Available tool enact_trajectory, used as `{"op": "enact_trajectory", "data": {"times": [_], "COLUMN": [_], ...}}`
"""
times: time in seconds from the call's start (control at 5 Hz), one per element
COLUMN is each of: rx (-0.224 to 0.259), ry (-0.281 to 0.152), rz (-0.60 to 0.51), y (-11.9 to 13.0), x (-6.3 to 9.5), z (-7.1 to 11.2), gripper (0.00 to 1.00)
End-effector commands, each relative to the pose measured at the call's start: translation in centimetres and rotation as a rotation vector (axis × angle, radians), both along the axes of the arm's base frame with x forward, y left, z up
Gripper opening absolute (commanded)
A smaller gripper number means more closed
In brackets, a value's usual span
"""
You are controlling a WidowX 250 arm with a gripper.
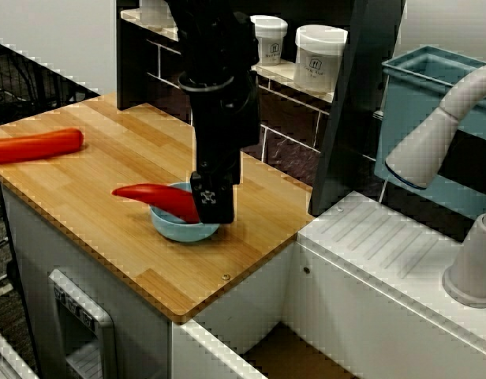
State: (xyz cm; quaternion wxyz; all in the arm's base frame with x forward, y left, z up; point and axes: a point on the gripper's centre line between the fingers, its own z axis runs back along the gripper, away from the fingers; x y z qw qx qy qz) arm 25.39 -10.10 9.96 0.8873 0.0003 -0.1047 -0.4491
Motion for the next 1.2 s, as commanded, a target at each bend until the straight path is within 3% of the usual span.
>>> {"op": "enact_trajectory", "data": {"times": [0.0,0.2,0.6,1.0], "rx": [-0.013,-0.017,0.038,0.058], "ry": [-0.014,-0.014,-0.024,-0.012], "rz": [0.04,0.036,0.075,0.082], "y": [-1.2,-1.1,-1.2,-1.0], "x": [0.9,2.0,4.8,5.7], "z": [-1.2,-1.4,-3.6,-5.0], "gripper": [1.0,1.0,1.0,1.0]}}
